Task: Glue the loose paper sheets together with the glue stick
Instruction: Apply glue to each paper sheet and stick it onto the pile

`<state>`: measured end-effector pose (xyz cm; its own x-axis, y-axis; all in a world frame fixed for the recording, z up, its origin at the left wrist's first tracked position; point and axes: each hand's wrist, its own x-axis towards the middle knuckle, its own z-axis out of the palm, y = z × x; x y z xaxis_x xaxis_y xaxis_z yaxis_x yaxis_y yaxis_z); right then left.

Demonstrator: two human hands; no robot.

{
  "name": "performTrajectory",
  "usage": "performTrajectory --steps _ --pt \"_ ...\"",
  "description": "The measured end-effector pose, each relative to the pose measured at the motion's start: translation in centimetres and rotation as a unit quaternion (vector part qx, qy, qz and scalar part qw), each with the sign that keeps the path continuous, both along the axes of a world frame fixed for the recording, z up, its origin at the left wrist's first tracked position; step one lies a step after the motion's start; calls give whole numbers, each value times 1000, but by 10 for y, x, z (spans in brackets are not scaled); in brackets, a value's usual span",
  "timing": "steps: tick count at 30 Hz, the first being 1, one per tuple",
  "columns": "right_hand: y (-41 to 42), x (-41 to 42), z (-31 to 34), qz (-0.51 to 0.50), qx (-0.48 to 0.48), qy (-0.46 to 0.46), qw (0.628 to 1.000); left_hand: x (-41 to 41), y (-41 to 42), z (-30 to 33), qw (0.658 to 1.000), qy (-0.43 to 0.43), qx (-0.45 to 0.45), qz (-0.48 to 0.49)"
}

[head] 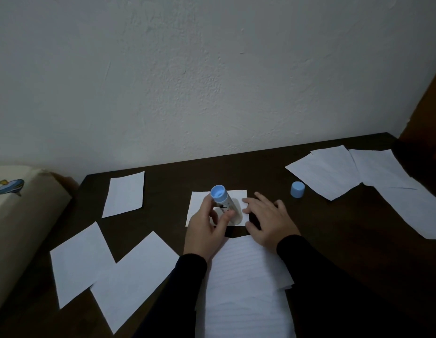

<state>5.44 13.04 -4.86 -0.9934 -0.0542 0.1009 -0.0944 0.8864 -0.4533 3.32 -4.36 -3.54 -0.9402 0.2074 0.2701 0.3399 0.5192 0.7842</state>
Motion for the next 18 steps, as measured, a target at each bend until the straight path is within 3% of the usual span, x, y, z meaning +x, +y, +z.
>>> performTrajectory --steps 6,18 --pt "0 -2 -1 -5 8 -1 1000 3 2 3 999 10 -41 -29" --pt "-2 -3 1 -10 -2 -4 1000 -3 -2 -1 994 15 63 89"
